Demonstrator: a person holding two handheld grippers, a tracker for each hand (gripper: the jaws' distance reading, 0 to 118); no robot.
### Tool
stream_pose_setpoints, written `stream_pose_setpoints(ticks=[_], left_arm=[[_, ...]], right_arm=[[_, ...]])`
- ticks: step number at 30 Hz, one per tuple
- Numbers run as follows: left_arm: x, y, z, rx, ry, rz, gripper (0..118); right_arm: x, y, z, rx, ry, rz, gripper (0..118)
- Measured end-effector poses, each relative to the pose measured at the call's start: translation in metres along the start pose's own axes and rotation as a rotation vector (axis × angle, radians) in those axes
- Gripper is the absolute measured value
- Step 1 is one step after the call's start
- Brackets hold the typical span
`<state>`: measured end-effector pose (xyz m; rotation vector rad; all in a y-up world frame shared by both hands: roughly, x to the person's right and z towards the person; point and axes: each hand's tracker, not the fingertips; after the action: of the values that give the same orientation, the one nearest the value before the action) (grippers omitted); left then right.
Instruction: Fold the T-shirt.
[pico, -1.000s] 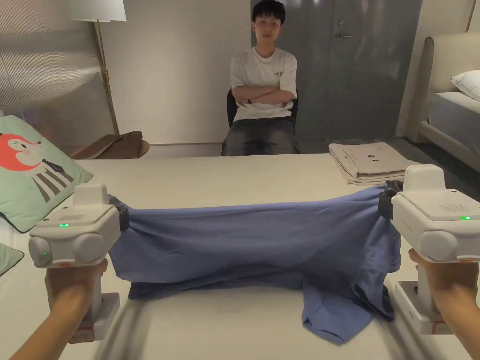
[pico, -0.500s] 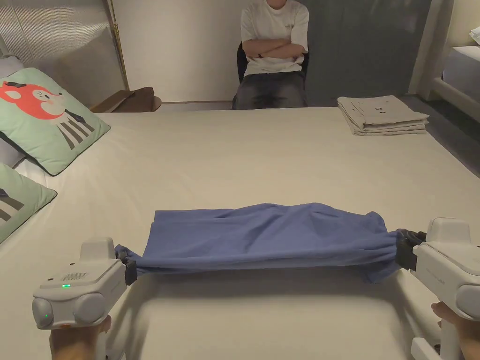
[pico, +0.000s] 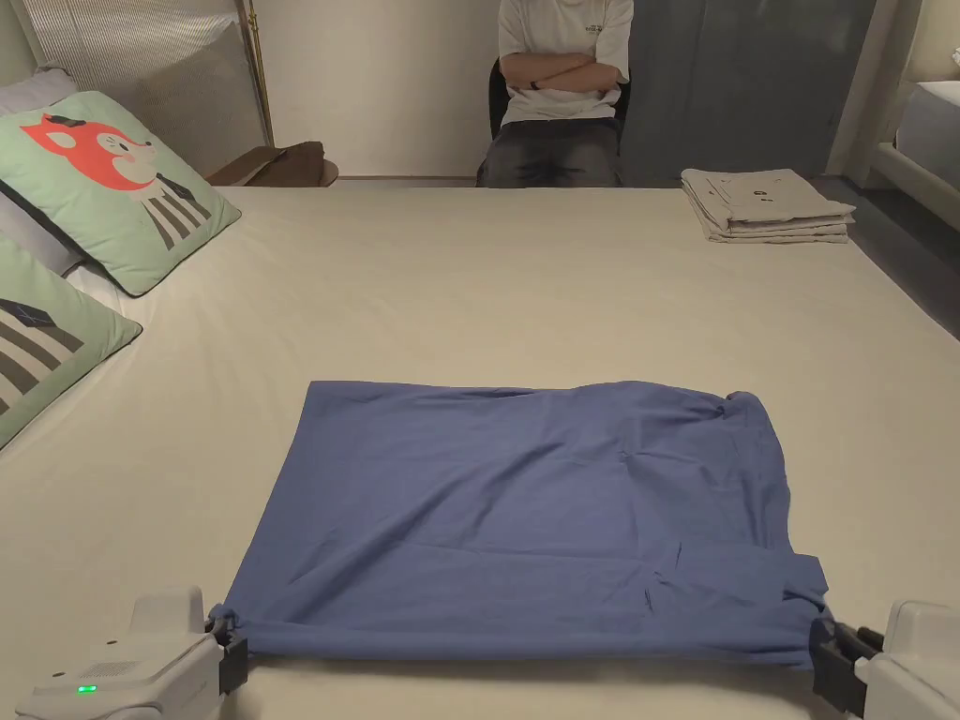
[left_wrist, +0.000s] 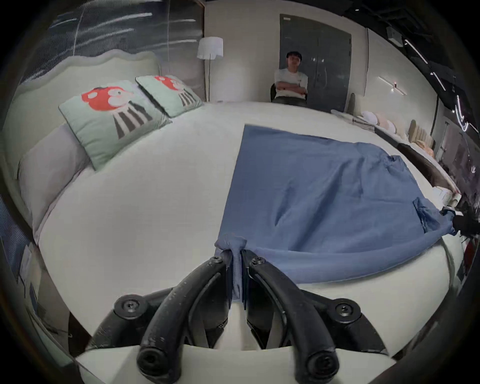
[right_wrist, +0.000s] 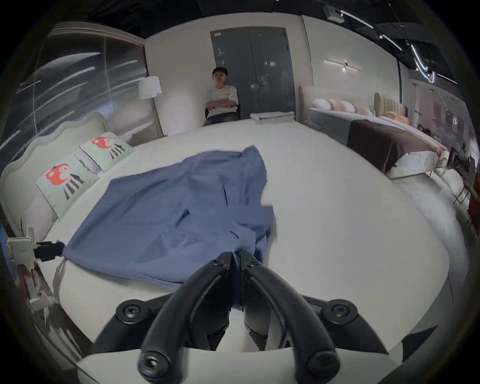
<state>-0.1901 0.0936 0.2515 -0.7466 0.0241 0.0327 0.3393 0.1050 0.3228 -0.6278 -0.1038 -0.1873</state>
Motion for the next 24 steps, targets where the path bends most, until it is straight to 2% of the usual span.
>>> stream_pose_setpoints(ticks=[4,8,10,11,12,13,14,15,16,17,24], left_arm=[[0.003,-0.012,0.005,-0.053,0.007,-0.002,3],[-0.004,-0.012,-0.006,-0.052,0.014,-0.012,3],[-0.001,-0.009,-0.003,-0.058,0.016,-0.011,9],[-0.001,-0.006,-0.001,-0.064,0.013,0.001,22],[0.000,-0.002,0.002,-0.072,0.019,0.019,44],[0.001,0.002,0.003,-0.081,0.021,0.033,68],[-0.002,0.008,0.000,-0.093,0.011,0.054,92],[-0.001,0.015,0.003,-0.074,-0.017,0.094,102],[0.000,0.023,0.008,-0.040,-0.049,0.117,106],[0.004,0.033,0.016,0.011,-0.076,0.133,106],[0.054,0.109,0.073,0.364,-0.140,0.113,106]], right_arm=[[0.001,-0.020,-0.012,-0.108,-0.045,-0.005,5],[0.001,-0.028,-0.022,-0.146,-0.053,-0.010,5],[-0.001,-0.024,-0.019,-0.140,-0.062,-0.004,7],[-0.003,-0.020,-0.016,-0.142,-0.062,0.003,16],[-0.007,-0.015,-0.012,-0.141,-0.066,0.012,29],[-0.009,-0.010,-0.008,-0.137,-0.076,0.015,50],[-0.012,-0.002,-0.003,-0.119,-0.091,0.022,77],[-0.015,0.006,0.001,-0.092,-0.098,0.027,94],[-0.019,0.016,0.006,-0.044,-0.100,0.025,103],[-0.022,0.027,0.009,0.005,-0.098,0.025,106],[-0.062,0.105,0.048,0.316,-0.053,0.052,106]])
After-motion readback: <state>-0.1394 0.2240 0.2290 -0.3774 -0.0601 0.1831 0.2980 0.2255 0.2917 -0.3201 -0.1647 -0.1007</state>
